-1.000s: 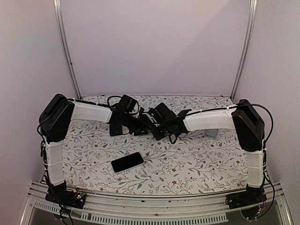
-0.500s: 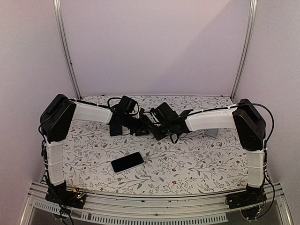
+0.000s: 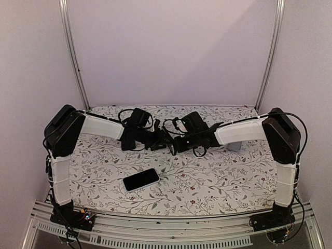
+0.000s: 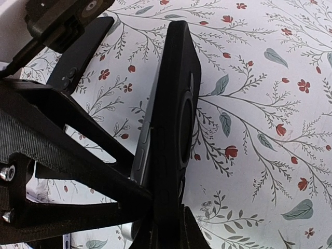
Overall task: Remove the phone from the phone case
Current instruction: Pick up the phone from the center of the board, then remove the phone case from the phone.
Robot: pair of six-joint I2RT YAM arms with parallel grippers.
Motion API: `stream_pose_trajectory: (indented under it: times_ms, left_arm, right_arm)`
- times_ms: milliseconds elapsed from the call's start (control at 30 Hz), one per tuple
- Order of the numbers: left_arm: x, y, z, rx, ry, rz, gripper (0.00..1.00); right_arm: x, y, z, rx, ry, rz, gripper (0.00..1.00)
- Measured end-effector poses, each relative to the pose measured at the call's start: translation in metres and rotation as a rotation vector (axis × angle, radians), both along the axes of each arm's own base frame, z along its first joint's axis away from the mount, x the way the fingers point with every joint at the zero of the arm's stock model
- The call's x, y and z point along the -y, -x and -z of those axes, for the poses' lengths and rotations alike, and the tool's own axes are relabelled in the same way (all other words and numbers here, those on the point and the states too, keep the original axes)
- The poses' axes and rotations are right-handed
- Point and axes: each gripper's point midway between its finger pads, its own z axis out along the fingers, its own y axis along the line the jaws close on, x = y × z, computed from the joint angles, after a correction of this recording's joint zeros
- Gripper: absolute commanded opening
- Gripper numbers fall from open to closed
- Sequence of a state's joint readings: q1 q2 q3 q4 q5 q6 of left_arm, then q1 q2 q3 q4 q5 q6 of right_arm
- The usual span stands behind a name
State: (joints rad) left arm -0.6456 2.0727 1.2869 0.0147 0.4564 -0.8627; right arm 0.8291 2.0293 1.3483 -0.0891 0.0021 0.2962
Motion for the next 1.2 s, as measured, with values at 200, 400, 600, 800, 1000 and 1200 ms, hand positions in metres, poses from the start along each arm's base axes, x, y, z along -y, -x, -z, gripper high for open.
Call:
stream_pose_trajectory:
  times_ms: [200,400,600,800,1000,1200]
  left_arm:
    - [0.001,-0.001,-0.001,0.01,0.004,0.002,0.45]
    - [0.001,0.003,-0.002,0.01,-0.007,0.018,0.44]
    - [-0.003,0.012,-0.002,-0.023,-0.041,0.025,0.42]
    - [-0.007,0.015,-0.001,-0.044,-0.061,0.02,0.41]
    - [-0.012,0.017,0.002,-0.092,-0.076,0.023,0.39]
    - [-0.016,0.021,0.011,-0.156,-0.07,0.039,0.36]
  right_arm:
    - [0.0,0.0,-0.001,-0.025,-0.054,-0.005,0.0]
    - [-0.002,0.004,-0.003,0.025,0.025,0.006,0.0]
    - [-0.005,0.011,-0.003,0.095,0.157,0.01,0.0]
    - [-0.009,0.012,-0.002,0.149,0.24,0.007,0.0]
    - [-0.016,0.014,-0.001,0.225,0.346,-0.03,0.0]
    - [-0.023,0.018,0.0,0.279,0.396,-0.078,0.0]
